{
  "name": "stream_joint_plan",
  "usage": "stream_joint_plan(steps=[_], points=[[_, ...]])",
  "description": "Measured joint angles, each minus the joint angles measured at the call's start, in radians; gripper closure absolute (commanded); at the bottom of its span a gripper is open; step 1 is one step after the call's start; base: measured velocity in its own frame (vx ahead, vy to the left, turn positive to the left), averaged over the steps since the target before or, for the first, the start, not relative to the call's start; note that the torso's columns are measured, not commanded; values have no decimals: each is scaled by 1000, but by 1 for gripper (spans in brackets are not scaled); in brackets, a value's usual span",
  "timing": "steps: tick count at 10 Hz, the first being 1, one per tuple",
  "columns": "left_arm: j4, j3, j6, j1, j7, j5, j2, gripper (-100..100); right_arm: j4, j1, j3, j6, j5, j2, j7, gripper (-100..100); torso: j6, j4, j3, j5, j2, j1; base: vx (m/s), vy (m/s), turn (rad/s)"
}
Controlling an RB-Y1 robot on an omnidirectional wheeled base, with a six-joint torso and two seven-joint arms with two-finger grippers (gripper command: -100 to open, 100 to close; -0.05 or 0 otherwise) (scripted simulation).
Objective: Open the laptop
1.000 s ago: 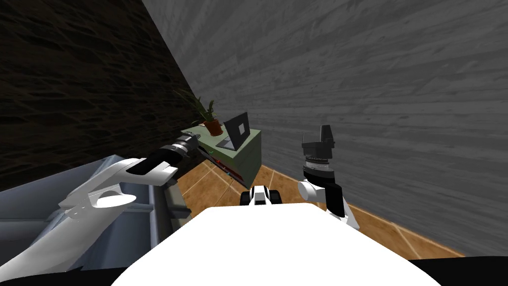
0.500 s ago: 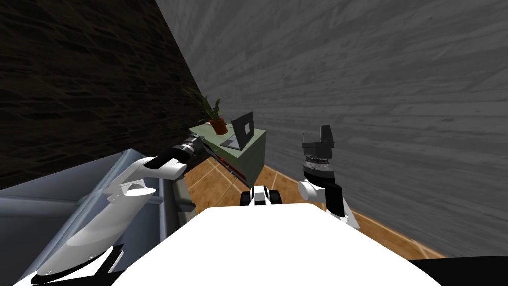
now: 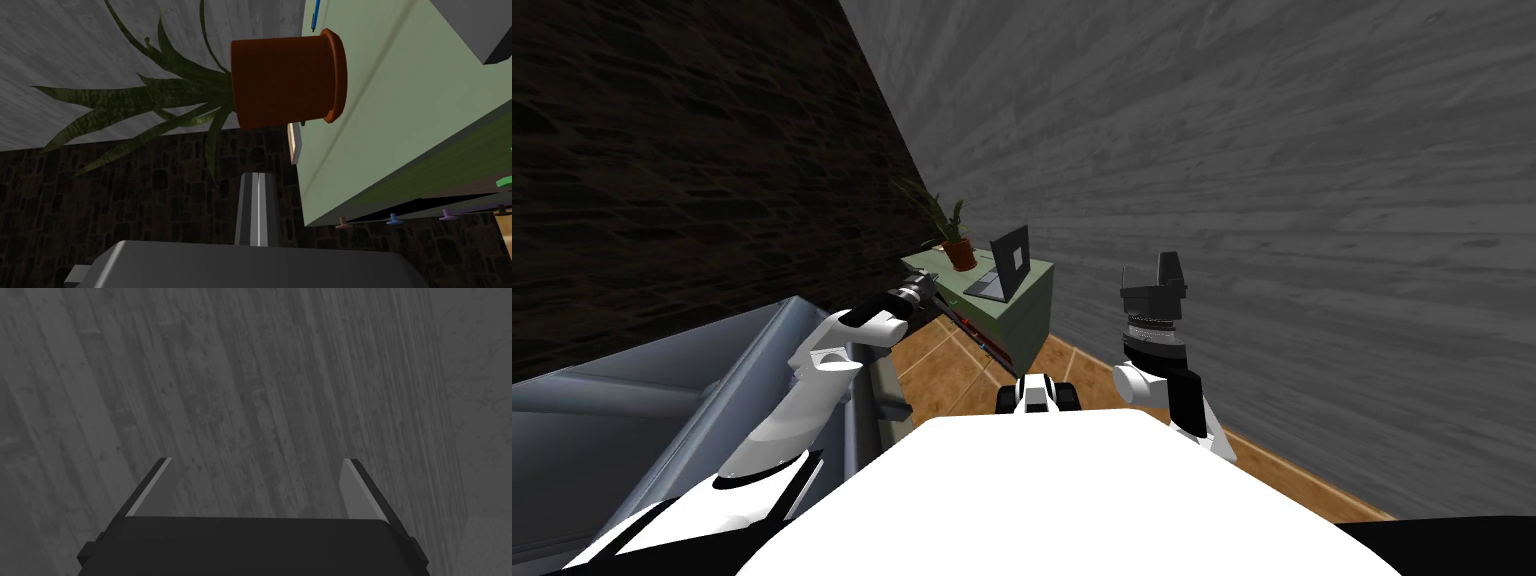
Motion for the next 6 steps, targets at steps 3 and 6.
stream_joint_plan(steps=[3,6], points=[[22,-18,2,-81,-6,11,-13,100,0,0,0,0,0,0,0,0,0,1,3,-1,4,-4,-1,-1,36],[25,-19,-4,-86,-7,13,-12,100,0,0,0,0,0,0,0,0,0,0,1,0,1,-1,-2,-2,-2]])
